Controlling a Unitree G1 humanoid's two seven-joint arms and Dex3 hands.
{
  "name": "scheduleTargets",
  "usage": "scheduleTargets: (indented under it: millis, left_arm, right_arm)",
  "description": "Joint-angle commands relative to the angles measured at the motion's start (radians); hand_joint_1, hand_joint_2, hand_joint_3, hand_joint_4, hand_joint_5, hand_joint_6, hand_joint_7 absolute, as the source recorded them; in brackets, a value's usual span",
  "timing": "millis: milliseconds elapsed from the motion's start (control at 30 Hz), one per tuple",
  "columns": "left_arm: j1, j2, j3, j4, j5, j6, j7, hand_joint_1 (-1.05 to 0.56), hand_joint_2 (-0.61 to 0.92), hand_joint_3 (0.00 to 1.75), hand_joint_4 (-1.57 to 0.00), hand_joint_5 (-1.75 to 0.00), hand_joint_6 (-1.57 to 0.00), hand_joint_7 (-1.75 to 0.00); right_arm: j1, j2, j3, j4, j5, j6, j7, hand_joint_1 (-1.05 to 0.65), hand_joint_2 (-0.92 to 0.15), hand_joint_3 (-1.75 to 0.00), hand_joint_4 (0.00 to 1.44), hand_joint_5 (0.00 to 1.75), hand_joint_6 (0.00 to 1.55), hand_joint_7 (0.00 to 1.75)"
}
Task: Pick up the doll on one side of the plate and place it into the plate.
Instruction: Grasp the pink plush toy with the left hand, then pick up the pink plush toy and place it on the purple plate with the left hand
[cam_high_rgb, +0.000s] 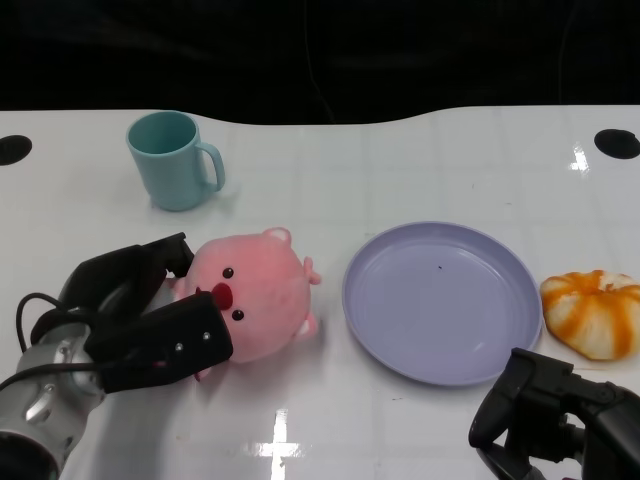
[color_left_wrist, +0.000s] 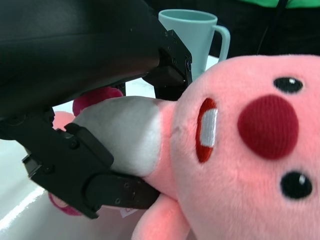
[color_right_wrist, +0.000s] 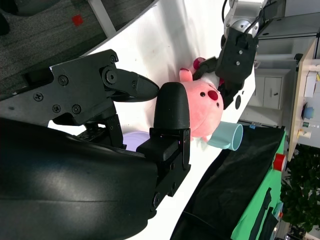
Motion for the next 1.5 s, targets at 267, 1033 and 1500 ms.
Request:
scheduleTargets:
  millis: [267, 1033, 1500]
  left_arm:
    - [0.009, 0.044, 0.038, -0.194, -0.018, 0.035, -0.098, -0.16, 0.41, 1.26, -0.94, -1.75, -0.75, -1.75]
    - [-0.247, -0.240, -0.084, -0.148, 0.061, 0.128, -0.116, -0.20, 0.39, 1.21, -0.96, -1.75, -0.80, -1.74]
    - [-0.430, -0.426, -0.140, 0.120, 0.063, 0.206, -0.103, -0.23, 0.53, 0.96, -0.90, -1.75, -0.72, -1.75]
  right_arm:
    - [-0.017, 0.006, 0.020, 0.017, -0.009, -0.001, -0.012, -0.25, -0.80, -0.63, 0.63, 1.74, 0.52, 1.52]
    - [-0.015, 0.005, 0.040, 0.032, -0.026, -0.019, -0.016, -0.25, -0.79, -0.63, 0.64, 1.70, 0.53, 1.49]
    - [-0.006, 0.009, 0.062, 0.022, -0.045, -0.021, -0.024, -0.25, -0.81, -0.62, 0.63, 1.70, 0.54, 1.48]
